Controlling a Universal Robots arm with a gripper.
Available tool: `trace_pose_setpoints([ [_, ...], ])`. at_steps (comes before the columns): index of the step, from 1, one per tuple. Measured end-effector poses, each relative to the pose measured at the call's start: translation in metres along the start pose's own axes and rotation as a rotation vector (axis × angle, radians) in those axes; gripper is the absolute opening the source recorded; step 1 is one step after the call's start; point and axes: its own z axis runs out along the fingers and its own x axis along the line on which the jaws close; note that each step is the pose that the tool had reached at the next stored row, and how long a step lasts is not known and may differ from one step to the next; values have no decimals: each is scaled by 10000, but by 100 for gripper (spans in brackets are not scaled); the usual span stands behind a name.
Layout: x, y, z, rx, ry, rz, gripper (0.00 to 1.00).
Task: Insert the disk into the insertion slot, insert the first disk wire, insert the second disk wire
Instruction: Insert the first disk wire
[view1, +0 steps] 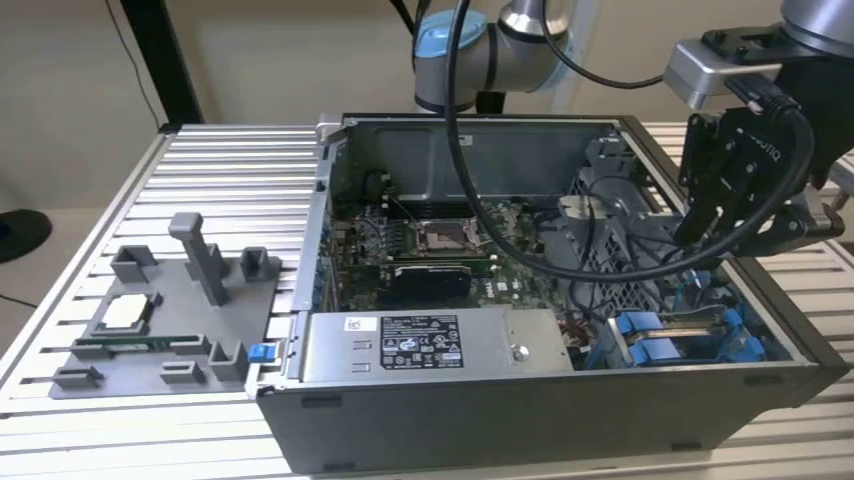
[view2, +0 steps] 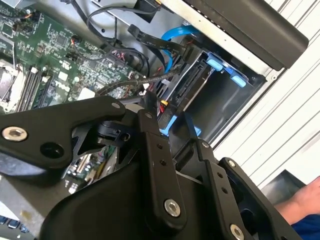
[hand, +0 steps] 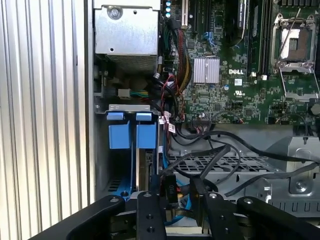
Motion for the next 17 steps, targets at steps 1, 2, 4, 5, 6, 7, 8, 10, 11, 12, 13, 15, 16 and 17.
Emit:
trace_pose_setpoints([
  [1,9,0,-1,0,-8,0,100],
  [2,18,0,-1,0,-17,0,100],
  [4,24,0,-1,0,-22,0,100],
  [5,24,0,-1,0,-24,1,100],
  [6,24,1,0,0,-25,0,100],
  [7,24,3,2,0,-25,0,100],
  [8,24,3,5,2,-26,0,100],
  [10,25,5,10,8,-25,0,100],
  [11,25,5,10,9,-23,0,100],
  [12,25,5,10,10,-23,0,100],
  [13,25,5,11,10,-23,0,100],
  [15,25,5,12,10,-30,0,100],
  [16,27,6,13,10,-44,1,100],
  [17,30,7,13,10,-60,1,100],
])
